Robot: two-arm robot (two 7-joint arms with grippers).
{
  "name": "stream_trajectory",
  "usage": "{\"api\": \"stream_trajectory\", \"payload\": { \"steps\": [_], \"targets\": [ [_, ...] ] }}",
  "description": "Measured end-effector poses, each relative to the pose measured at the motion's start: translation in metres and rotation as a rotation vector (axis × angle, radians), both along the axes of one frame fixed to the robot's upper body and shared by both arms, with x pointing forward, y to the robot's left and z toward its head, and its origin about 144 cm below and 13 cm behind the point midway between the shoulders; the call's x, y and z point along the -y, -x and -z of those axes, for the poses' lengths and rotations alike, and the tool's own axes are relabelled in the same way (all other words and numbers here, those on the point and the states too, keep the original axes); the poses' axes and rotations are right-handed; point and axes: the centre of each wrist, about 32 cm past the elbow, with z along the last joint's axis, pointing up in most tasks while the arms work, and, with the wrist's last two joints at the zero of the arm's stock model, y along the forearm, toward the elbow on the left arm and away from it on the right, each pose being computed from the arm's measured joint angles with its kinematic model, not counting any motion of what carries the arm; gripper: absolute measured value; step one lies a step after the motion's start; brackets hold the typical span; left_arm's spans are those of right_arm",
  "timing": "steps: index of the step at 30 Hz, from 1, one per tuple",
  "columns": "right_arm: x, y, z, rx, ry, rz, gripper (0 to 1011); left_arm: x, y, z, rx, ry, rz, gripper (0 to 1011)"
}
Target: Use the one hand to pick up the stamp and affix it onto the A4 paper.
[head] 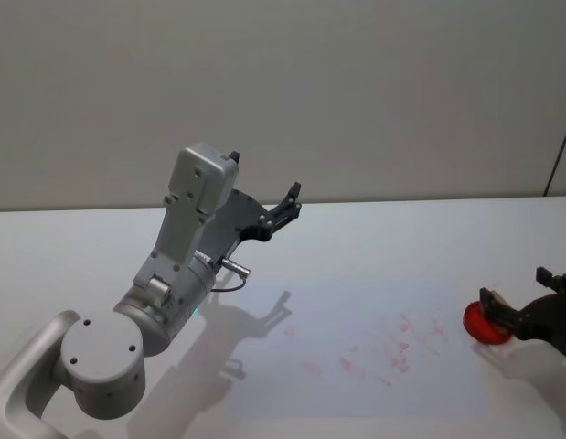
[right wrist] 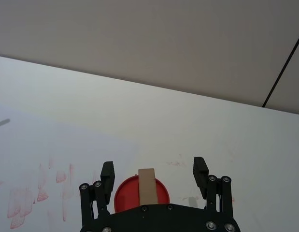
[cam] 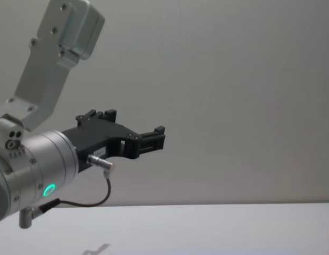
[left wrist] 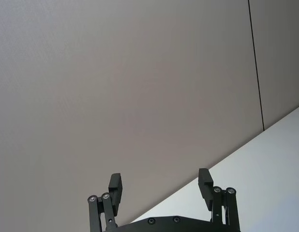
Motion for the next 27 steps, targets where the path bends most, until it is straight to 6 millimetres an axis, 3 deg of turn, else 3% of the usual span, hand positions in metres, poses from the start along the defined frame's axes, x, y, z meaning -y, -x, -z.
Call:
{"api": "stream_trajectory", "payload": {
  "steps": [27],
  "targets": [
    [-0.006, -0.007, 0.017, -0.067, 0.002, 0.007, 1001, 0.000, 0.000, 0.000, 0.000, 0.000, 0.000, 1001]
  ]
}}
